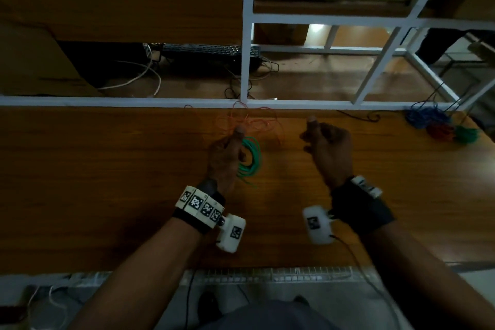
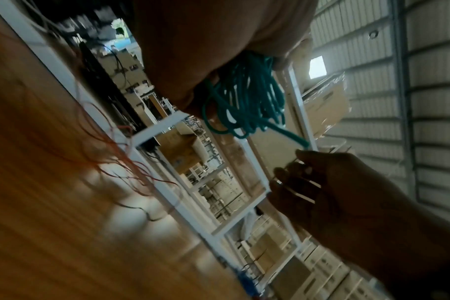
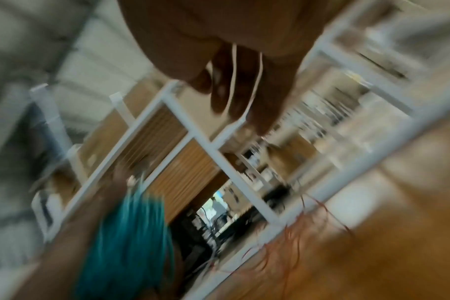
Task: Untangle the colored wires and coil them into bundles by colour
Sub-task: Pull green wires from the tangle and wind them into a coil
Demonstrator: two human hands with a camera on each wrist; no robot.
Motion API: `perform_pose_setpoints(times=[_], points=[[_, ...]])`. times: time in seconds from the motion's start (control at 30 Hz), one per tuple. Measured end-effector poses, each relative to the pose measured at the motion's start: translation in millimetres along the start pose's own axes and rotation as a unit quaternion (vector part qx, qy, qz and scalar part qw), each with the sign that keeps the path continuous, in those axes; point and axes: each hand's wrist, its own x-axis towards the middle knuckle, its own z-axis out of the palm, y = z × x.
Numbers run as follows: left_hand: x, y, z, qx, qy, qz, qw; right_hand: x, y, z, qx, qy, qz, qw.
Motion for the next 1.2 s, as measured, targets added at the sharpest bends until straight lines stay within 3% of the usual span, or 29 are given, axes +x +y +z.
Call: perform_pose_setpoints(times=[0.07, 0.13, 0.23, 0.3, 0.43, 0.57, 0.7, 0.77, 0.87, 0.93, 1.0, 1.1, 1.2], points=[[2, 0, -11, 0.019, 0.015, 0.007, 1.000, -1, -2, -9, 0.064, -0.142, 0.077, 0.985], [3, -1, -9, -0.006, -0.007, -0.001, 1.000, -18, -9, 1, 0.061, -0.272, 0.125, 0.952], [4, -16, 0, 0.012, -0.061, -0.035, 0.997, -44, -18, 29, 0.147, -0.359, 0.188, 0.902], [4, -17, 5, 0.035, -0.082, -0.056, 0.994, -47, -20, 37, 0.173, -0.347, 0.167, 0.907], [3, -3, 17, 0.117, -0.088, 0.000, 0.989, -42, -9, 30, 0.118, -0.318, 0.086, 0.937], [-6, -6, 32, 0.100, -0.107, -0.003, 0.989, -55, 16, 42, -0.035, -0.194, -0.016, 0.980], [-18, -30, 44, -0.004, -0.210, -0.080, 0.974, -57, 48, 44, -0.028, -0.075, 0.028, 0.996], [-19, -43, 46, -0.012, -0.242, -0.073, 0.967, -55, 59, 37, 0.009, -0.073, 0.065, 0.995], [-7, -52, 53, 0.065, -0.262, -0.049, 0.962, -62, 51, 28, 0.033, -0.080, 0.085, 0.993], [4, -51, 57, 0.111, -0.294, -0.037, 0.949, -62, 42, 16, 0.054, -0.130, 0.127, 0.982], [15, -52, 61, 0.171, -0.335, -0.008, 0.927, -53, 41, -6, 0.047, -0.185, 0.170, 0.967], [31, -55, 76, 0.249, -0.409, 0.021, 0.878, -30, 50, -49, 0.038, -0.201, 0.207, 0.957], [36, -51, 109, 0.255, -0.454, 0.029, 0.853, -5, 65, -87, 0.042, -0.255, 0.167, 0.951]])
